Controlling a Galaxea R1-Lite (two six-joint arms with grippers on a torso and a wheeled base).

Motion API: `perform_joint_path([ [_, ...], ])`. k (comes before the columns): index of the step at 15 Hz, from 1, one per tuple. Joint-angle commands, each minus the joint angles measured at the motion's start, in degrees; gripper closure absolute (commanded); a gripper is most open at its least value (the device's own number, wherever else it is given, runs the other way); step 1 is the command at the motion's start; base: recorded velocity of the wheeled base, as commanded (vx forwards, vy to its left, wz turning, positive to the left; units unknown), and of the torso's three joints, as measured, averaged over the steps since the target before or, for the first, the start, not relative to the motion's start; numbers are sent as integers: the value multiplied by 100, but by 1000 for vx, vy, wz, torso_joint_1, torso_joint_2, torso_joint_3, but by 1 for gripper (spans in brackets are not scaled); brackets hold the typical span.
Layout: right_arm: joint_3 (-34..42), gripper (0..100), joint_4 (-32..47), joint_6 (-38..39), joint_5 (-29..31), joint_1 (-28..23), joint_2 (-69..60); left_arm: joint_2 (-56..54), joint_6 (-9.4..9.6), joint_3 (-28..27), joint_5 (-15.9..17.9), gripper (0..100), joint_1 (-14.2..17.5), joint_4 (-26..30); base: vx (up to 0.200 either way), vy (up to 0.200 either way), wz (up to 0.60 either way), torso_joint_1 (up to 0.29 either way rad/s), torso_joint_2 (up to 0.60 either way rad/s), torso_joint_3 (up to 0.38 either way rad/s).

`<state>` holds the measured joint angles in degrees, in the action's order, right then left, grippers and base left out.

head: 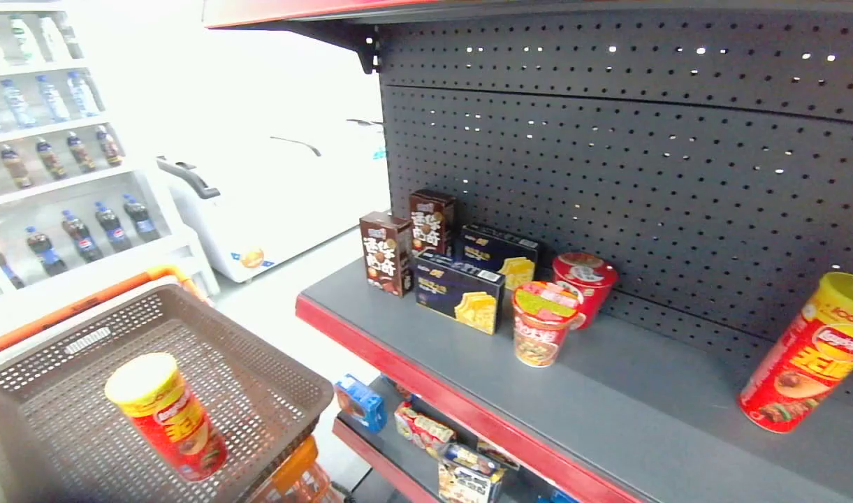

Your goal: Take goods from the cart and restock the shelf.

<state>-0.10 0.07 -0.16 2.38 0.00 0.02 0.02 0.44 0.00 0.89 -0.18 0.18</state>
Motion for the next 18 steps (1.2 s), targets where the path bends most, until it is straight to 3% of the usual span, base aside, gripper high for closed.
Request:
perform_joint_path([
  [1, 1, 0, 1, -2, 0, 0, -2, -2, 0, 0, -1, 0, 1, -1, 0, 0, 600, 2, 2, 2],
  [6, 1, 0, -7, 16, 8, 0, -2, -2, 26, 0, 16, 0, 1, -1, 0, 0, 600, 1, 3, 3],
  [7, 1, 0, -7, -11, 0, 0, -2, -2, 229, -510, -159, 0, 1, 17, 0, 0, 0, 0, 0, 0],
  [8, 1, 0, -7, -11, 0, 0, -2, 630, 536, -1661, -194, 0, 9, 412, 0, 0, 0, 0, 0, 0],
  [10, 1, 0, -7, -11, 0, 0, -2, 2045, 440, -3120, -159, 0, -34, 1441, 0, 0, 0, 0, 0, 0],
  [12, 1, 0, -7, -11, 0, 0, -2, 3126, 475, -3753, -124, 0, -34, 1898, 0, 0, 0, 0, 0, 0],
  [15, 1, 0, -7, -11, 8, 0, -2, 4181, 396, -3823, 509, 0, -149, 1880, 0, 0, 0, 0, 0, 0],
  [16, 1, 0, -7, -11, 0, 0, -2, 4638, 290, -3814, 684, 0, -140, 1827, 0, 0, 0, 0, 0, 0],
  [18, 1, 0, -7, -11, 8, 0, -2, 5403, 158, -3771, 737, 0, -131, 1520, 0, 0, 0, 0, 0, 0],
])
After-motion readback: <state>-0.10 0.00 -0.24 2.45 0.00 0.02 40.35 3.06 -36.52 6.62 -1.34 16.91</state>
